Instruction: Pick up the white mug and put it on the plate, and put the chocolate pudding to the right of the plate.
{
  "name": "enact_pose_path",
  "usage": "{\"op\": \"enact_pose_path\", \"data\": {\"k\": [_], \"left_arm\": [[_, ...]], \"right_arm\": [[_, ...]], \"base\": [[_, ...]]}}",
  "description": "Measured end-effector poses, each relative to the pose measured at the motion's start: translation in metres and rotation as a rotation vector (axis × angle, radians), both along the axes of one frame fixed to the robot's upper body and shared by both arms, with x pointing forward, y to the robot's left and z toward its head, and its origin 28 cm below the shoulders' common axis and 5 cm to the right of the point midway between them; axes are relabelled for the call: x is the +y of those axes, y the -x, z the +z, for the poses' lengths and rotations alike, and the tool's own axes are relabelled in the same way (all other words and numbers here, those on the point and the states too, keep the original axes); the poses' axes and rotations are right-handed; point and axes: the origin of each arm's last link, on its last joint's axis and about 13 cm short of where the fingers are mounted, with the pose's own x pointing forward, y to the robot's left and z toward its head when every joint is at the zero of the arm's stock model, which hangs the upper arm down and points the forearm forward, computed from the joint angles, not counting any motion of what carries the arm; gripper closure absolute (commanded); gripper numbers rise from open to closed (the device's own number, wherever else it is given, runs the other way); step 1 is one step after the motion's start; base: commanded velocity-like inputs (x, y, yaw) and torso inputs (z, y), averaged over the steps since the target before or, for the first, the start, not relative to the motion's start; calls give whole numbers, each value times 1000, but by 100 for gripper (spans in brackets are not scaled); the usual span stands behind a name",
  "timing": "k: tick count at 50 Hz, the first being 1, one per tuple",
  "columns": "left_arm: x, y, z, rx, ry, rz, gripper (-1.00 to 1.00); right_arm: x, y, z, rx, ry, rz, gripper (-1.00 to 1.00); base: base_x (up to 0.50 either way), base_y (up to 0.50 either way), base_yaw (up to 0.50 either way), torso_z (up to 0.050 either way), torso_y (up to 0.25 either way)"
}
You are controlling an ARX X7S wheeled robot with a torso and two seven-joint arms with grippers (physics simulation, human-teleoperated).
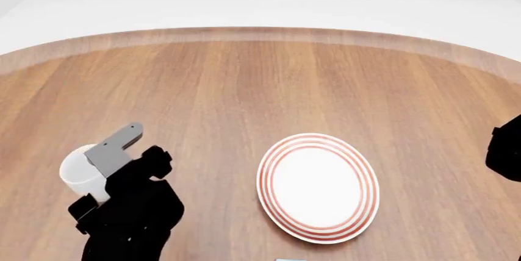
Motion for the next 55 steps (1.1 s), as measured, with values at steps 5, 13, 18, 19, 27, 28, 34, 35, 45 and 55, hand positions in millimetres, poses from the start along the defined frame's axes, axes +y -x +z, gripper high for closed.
{"op": "enact_pose_path", "data": {"k": [5, 13, 18, 19, 27, 28, 34, 35, 45, 55], "left_arm": [[0, -5, 0, -2, 31, 4, -100], [1, -12, 0, -1, 81, 19, -100], [2, -16, 0, -7, 96, 25, -100], [3, -17, 0, -9, 99, 27, -100], [7, -24, -1, -24, 117, 41, -100], [7, -24, -1, -25, 119, 42, -100], [9, -27, -5, -22, 126, 52, -100], [10, -28, -6, -20, 127, 54, -100], [13, -29, -15, 2, 131, 68, -100], [14, -29, -20, 17, 125, 69, -100]], "right_arm": [[0, 0, 0, 1, 0, 3, -100], [0, 0, -1, 3, 0, 8, -100], [0, 0, -1, 5, 0, 10, -100], [0, 0, -1, 5, 0, 10, -100], [1, 0, -2, 9, -1, 12, -100], [1, 0, -2, 10, -1, 12, -100], [1, -1, -2, 13, -2, 13, -100], [1, -1, -2, 13, -2, 13, -100], [1, -1, -2, 17, -2, 12, -100], [1, -2, -2, 21, -1, 10, -100]], "base": [[0, 0, 0, 0, 0], [0, 0, 0, 0, 0], [0, 0, 0, 0, 0], [0, 0, 0, 0, 0], [0, 0, 0, 0, 0], [0, 0, 0, 0, 0], [0, 0, 0, 0, 0], [0, 0, 0, 0, 0], [0, 0, 0, 0, 0], [0, 0, 0, 0, 0]]}}
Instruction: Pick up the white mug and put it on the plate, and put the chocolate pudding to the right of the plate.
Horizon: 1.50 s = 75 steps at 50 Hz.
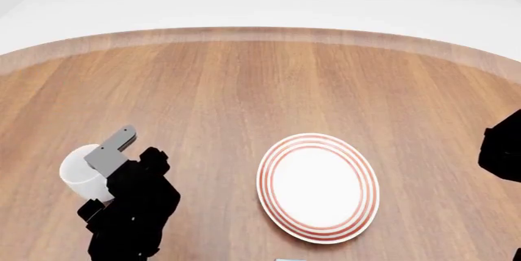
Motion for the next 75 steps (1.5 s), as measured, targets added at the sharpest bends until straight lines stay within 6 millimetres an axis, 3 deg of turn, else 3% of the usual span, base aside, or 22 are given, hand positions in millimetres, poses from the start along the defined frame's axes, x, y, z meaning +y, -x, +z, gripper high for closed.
{"op": "enact_pose_path", "data": {"k": [19, 20, 54, 61, 75], "left_arm": [[3, -3, -13, 26, -16, -4, -100], [3, -3, -14, 28, -16, -3, 100], [4, -1, -18, 20, -81, -67, 100], [4, 0, 4, -81, -159, -216, 100], [4, 15, 67, -356, -364, -627, 100]], "right_arm": [[1, -1, -2, 12, 2, 3, -100], [1, -1, -2, 13, 2, 3, -100], [2, -2, -4, 30, 11, 9, -100], [2, -2, -3, 27, 11, 8, -100], [1, 0, -1, 20, 10, 6, -100]], "base": [[0, 0, 0, 0, 0], [0, 0, 0, 0, 0], [0, 0, 0, 0, 0], [0, 0, 0, 0, 0], [0, 0, 0, 0, 0]]}}
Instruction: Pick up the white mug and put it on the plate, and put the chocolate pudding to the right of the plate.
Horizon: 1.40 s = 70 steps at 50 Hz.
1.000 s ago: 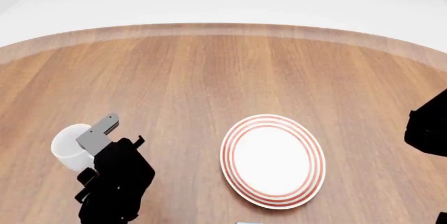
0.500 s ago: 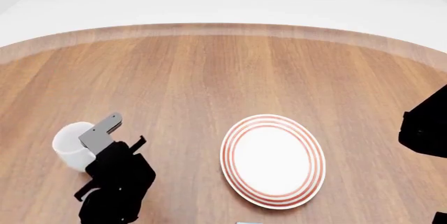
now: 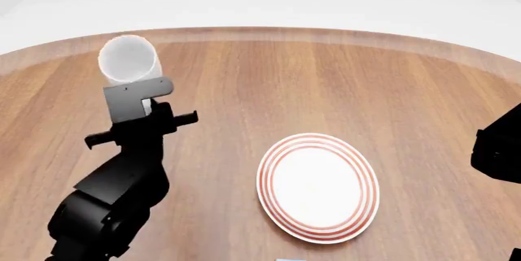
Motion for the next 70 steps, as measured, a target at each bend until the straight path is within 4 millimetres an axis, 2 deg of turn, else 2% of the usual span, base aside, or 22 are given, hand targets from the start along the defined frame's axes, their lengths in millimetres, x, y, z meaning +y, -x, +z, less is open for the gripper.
{"op": "enact_pose_path", "data": {"k": [12, 28, 37, 53, 70], "left_arm": [[2, 4, 34, -46, -112, -324, 100], [2, -5, 62, -33, -237, -772, 100], [4, -11, 76, -17, -306, -927, 100], [3, -19, 87, 16, -399, -1092, 100], [-5, -17, 79, 48, -519, -1316, 100]], "right_arm": [[0, 0, 0, -1, 1, -1, -100], [-1, 0, 2, -7, -1, -5, -100], [-1, 1, 3, -10, 0, -7, -100], [-2, 2, 4, -14, 1, -11, -100], [-2, 2, 5, -13, -1, -12, -100]], "base": [[0, 0, 0, 0, 0], [0, 0, 0, 0, 0], [0, 0, 0, 0, 0], [0, 0, 0, 0, 0], [0, 0, 0, 0, 0]]}}
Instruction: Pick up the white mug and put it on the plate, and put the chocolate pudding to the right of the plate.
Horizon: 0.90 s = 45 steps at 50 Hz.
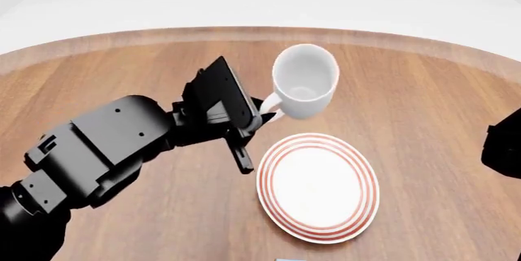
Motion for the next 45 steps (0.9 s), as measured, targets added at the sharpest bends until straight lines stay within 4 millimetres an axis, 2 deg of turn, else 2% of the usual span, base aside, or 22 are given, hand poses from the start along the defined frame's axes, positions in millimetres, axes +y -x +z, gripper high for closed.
{"op": "enact_pose_path", "data": {"k": [10, 29, 45], "left_arm": [[-10, -3, -14, 45, -56, -75, 100], [-28, -15, -29, 138, -119, -101, 100], [-43, -22, -41, 243, -61, -96, 100]], "right_arm": [[-1, 0, 0, -1, -3, -1, -100], [-3, 1, 1, -4, -9, -6, -100], [-3, 1, 0, -2, -12, -7, -100]], "base": [[0, 0, 0, 0, 0], [0, 0, 0, 0, 1], [0, 0, 0, 0, 0]]}}
